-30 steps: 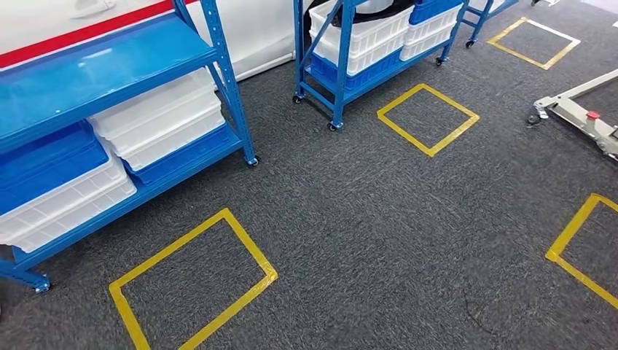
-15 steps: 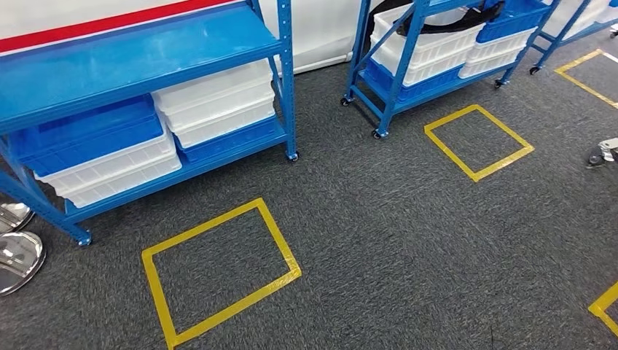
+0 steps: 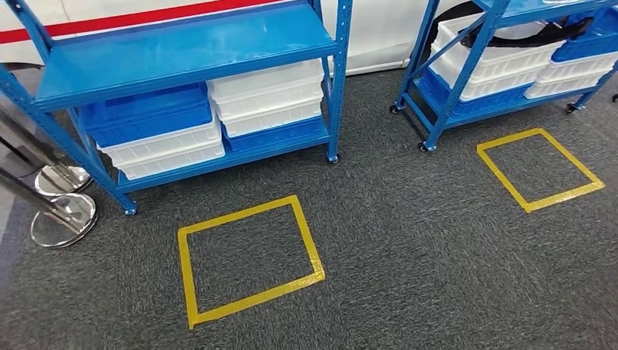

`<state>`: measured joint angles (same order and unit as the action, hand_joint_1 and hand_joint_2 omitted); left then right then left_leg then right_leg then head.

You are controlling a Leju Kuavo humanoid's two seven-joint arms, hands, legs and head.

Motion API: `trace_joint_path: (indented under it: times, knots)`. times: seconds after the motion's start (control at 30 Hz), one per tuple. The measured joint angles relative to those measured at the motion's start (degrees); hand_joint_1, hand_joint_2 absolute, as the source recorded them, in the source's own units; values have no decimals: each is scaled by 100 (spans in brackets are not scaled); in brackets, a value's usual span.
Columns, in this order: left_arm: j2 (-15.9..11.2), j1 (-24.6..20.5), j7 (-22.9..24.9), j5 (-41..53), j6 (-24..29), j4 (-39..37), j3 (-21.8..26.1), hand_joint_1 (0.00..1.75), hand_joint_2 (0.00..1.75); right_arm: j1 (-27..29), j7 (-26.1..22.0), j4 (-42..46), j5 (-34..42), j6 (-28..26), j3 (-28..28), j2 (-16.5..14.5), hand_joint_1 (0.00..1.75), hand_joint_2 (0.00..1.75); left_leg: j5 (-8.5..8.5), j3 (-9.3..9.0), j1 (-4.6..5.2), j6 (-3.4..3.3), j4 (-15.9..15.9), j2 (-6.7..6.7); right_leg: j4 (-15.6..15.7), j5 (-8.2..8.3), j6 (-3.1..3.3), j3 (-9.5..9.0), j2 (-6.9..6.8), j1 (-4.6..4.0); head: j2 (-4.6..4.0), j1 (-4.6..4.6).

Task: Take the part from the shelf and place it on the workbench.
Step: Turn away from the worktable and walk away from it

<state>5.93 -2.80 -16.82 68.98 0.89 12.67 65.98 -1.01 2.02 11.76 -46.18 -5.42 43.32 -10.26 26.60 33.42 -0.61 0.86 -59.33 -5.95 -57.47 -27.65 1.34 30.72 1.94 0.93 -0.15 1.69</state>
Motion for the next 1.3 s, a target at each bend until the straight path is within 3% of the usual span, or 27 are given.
trace_joint_path:
  times: [0.07, 0.13, 0.17, 0.2, 0.23, 0.3, 0.37, 0.43, 0.5, 0.53, 0.6, 0.63, 0.67, 0.7, 0.73, 0.77, 0.83, 0.9, 0.97, 1.03, 1.1, 1.13, 1.17, 1.2, 1.23, 1.3]
  knots:
    - [1, -11, 1, 1, -1, -1, 4, 0, 0, 22, 3, 0, -5, 0, 2, 0, 0, 0, 314, 252, 8, 36, -544, 352, 38, -1, 52, -36, -161, -9, 0, 1]
    - [-4, -30, 2, 1, -1, 0, 7, 0, 0, 40, 4, 0, -8, 1, 2, 0, 0, 0, 611, 601, -8, 73, -1261, 508, 32, -27, 70, -49, -338, -29, 0, 1]
    - [-6, -27, 2, 1, -2, 0, 8, 0, 0, 41, 4, 0, -9, 2, 2, 0, 0, 0, 628, 680, -17, 89, -1431, 540, 29, -43, 69, -60, -424, -32, 0, 1]
    - [-7, -19, 3, 1, -2, 0, 9, 0, 0, 39, 4, 0, -9, 2, 2, 0, 0, 0, 535, 646, -24, 100, -1379, 565, 25, -62, 62, -75, -507, -32, 0, 1]
    - [-8, -11, 3, 1, -2, 1, 9, 0, 0, 36, 4, 0, -9, 2, 2, -1, 0, 0, 351, 487, -29, 101, -1087, 608, 20, -83, 50, -98, -580, -30, 0, 1]
    - [-10, -14, 2, 1, -2, 1, 10, 0, 0, 34, 4, 0, -9, 2, 2, -3, 0, 0, 27, 55, -10, 63, -282, 841, 5, -137, 1, -154, -717, -46, 0, 1]
    - [-10, -31, -1, 1, -2, 1, 10, 0, 0, 26, 4, 0, -12, 3, 2, -3, 0, 0, -62, -140, 29, -15, 103, 978, -9, -180, -60, -189, -831, -76, 0, 1]
    - [-10, -22, -3, 2, -11, 1, 14, 0, 0, -5, 4, 1, -23, 7, 2, -3, 0, 0, -66, -125, 45, -89, 121, 868, -5, -197, -115, -215, -923, -84, 0, 1]
    - [-9, -2, -10, 8, -33, 1, 19, 0, 0, -25, 8, 2, -44, 10, 2, -2, 0, 0, -97, -136, 24, -160, 166, 754, -121, -307, -180, -195, -757, -58, 0, -1]
    - [-8, -6, -15, 13, -45, 1, 22, 0, 0, -24, 9, 2, -55, 10, 2, -1, 0, 0, -116, -145, 9, -194, 188, 698, -318, -443, -208, -110, -594, -42, 0, -1]
    - [-8, -26, -22, 29, -59, 1, 32, 0, 0, -3, 10, 2, -75, 10, 3, 1, 0, 0, -136, -123, 1, -236, 195, 576, -1038, -817, -233, 252, -298, -22, 0, -1]
    - [-8, -35, -25, 36, -62, 1, 38, 0, 0, 3, 11, 2, -82, 10, 4, 0, 0, 0, -139, -114, 2, -245, 192, 504, -1392, -941, -239, 445, -249, -18, 0, -1]
    - [-9, -37, -26, 40, -63, 1, 46, 0, 0, 7, 11, 1, -88, 10, 4, -1, 0, 0, -141, -112, 3, -248, 188, 426, -1609, -962, -242, 576, -228, -15, 0, -1]
    - [-9, -34, -27, 42, -63, 1, 53, 0, 0, 10, 12, 1, -92, 11, 4, -1, 0, 0, -140, -116, 3, -247, 182, 343, -1603, -856, -240, 604, -219, -11, 0, -1]
    - [-9, -31, -27, 42, -63, 1, 58, 0, 0, 12, 13, 0, -95, 11, 4, -1, 0, 0, -137, -124, 2, -242, 175, 262, -1406, -663, -232, 537, -203, -7, 0, -1]
    - [-8, -28, -27, 42, -63, 1, 63, 0, 0, 14, 13, 0, -97, 11, 4, 0, 0, 0, -133, -132, 1, -233, 165, 179, -1018, -409, -214, 377, -141, -2, 0, -1]
    - [-4, -29, -26, 42, -64, 1, 70, 0, 0, 17, 13, 1, -98, 10, 6, 2, 0, 0, -128, -113, 2, -186, 136, 35, -344, -107, -183, 103, 151, 10, 0, -1]
    - [-2, -32, -28, 42, -65, 1, 79, 0, 0, 11, 10, 2, -98, 10, 8, 4, 0, 0, -140, -66, -10, -110, 122, -82, -114, -62, -165, 26, 312, -1, 0, -1]
    - [-3, -23, -32, 41, -68, 1, 91, 0, 0, -1, -1, 2, -83, 2, 14, 3, 0, 0, -156, -42, -23, -34, 139, -176, -80, -35, -119, 14, 186, -2, 0, -1]
    - [4, -8, -35, 33, -77, 0, 98, 0, 0, -1, -15, 2, -45, -22, 34, 1, 0, 0, -28, 41, -13, 19, -39, 11, -20, -10, -39, -15, 63, 24, 0, 1]
    - [8, -19, -40, 23, -81, 1, 101, 0, 0, 15, -23, 2, -21, -46, 64, -1, 0, 0, 325, 333, -8, 59, -679, 372, 9, -9, 15, -27, -55, 18, 0, 2]
    - [7, -31, -42, 21, -80, 1, 102, 0, 0, 26, -24, 2, -20, -53, 78, -1, 0, 0, 502, 523, -14, 79, -1084, 478, 8, -16, 24, -26, -115, 6, 0, 1]
    - [5, -37, -43, 21, -80, 1, 103, 0, 0, 33, -23, 2, -20, -59, 90, -2, 0, 0, 604, 667, -16, 93, -1399, 530, 6, -25, 25, -30, -170, -4, 0, 1]
    - [5, -32, -44, 22, -80, 1, 104, 0, 0, 37, -22, 2, -20, -62, 100, -2, 0, 0, 597, 712, -17, 98, -1514, 550, 5, -37, 23, -39, -216, -11, 0, 1]
    - [5, -22, -44, 22, -80, 1, 105, 0, 0, 36, -23, 2, -20, -63, 110, -2, 0, 0, 487, 637, -17, 91, -1398, 558, 4, -49, 17, -55, -250, -15, 0, 1]
    - [4, -8, -44, 22, -80, 1, 106, 0, 0, 30, -25, 2, -20, -63, 127, -3, 0, 0, 129, 199, -7, 33, -606, 581, 4, -79, -6, -104, -298, -22, 0, 1]
